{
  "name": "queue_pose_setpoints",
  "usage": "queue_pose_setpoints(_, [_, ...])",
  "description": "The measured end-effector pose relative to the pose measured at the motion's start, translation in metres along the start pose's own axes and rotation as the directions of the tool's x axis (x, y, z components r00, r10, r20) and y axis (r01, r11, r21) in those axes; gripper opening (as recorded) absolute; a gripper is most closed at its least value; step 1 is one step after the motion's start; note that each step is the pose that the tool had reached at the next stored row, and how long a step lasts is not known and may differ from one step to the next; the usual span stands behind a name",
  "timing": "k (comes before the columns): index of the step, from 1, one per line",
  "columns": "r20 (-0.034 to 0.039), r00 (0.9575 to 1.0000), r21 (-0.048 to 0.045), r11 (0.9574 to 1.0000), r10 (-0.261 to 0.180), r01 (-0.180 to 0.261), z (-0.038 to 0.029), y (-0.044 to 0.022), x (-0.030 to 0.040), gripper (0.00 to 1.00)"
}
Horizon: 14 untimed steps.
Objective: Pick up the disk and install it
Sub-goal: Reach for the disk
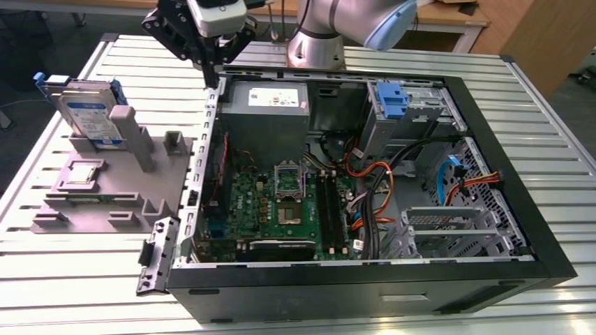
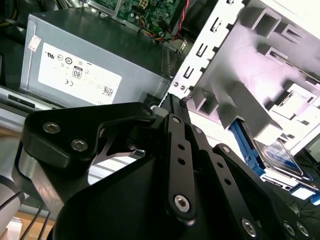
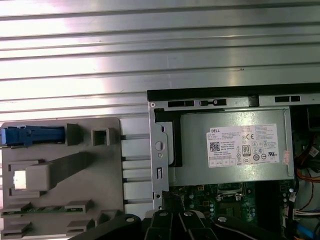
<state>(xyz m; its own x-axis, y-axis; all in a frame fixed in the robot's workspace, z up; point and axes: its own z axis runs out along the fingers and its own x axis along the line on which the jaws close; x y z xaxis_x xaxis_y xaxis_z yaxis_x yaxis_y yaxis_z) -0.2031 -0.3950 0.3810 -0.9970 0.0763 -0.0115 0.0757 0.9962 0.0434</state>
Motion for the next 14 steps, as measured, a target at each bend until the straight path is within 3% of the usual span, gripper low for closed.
queue_pose_setpoints(14, [0.0000,1.0000,0.0000,1.0000,0.000,0.000,0.0009,-0.0004,0.0095,0.10])
